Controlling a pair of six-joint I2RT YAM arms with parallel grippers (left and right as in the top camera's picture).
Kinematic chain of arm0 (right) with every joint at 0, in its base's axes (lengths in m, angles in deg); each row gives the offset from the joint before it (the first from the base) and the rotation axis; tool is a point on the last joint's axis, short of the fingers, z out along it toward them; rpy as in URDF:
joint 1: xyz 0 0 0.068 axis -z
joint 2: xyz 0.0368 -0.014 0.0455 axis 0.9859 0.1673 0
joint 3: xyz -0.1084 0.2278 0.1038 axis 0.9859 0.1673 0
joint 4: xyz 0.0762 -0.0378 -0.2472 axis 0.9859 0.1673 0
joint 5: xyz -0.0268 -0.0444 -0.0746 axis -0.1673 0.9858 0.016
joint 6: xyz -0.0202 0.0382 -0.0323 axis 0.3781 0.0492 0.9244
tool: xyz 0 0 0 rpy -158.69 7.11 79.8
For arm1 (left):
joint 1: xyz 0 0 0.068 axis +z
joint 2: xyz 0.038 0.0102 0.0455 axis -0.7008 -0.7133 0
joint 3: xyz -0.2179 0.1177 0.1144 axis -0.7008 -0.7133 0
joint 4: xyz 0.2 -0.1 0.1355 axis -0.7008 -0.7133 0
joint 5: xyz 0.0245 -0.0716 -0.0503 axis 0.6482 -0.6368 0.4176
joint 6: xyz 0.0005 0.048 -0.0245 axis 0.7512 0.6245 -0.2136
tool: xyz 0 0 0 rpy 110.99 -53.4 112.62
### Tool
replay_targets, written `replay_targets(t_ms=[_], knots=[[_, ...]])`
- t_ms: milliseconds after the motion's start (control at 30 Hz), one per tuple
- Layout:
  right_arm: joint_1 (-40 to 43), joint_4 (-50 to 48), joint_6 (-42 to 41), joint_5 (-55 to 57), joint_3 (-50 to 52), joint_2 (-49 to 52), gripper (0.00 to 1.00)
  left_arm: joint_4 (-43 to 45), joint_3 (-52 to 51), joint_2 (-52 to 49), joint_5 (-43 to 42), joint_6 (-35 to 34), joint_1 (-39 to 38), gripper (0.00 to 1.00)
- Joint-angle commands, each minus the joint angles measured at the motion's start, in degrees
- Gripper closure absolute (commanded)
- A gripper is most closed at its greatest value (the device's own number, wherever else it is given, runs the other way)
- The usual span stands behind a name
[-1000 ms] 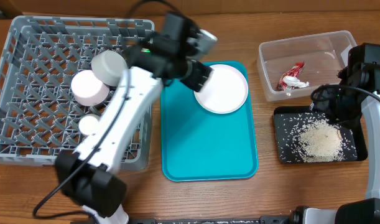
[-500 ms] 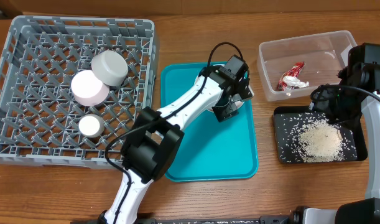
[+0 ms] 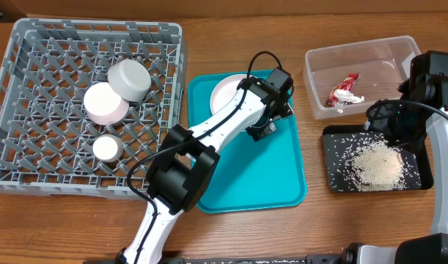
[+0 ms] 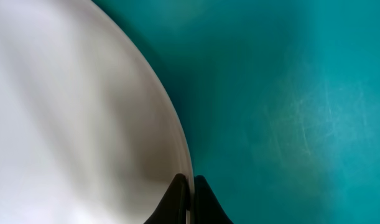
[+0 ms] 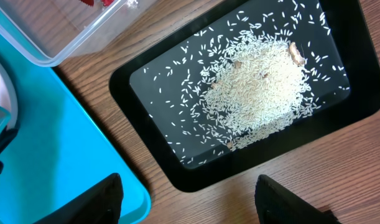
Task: Sort waste into correct bins and load items into the dishwasher
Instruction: 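Move the left gripper to the white plate on the teal tray and grasp its rim, then lift the white plate and carry it to the rack's right edge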
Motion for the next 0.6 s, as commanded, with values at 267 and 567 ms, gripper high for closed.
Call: replay_targets(t_ms=[267,567], knots=[[0.1,-0.1,0.1,0.0,-1.4,-1.2,0.30,-6.2,4.4,22.3,-12.4,-21.9,12.8,0.96],[0.1,-0.3,0.1,0.0,-1.4,-1.2,0.30,-12.6,3.9,25.6,-47.9,-13.0,32.1,0.96]])
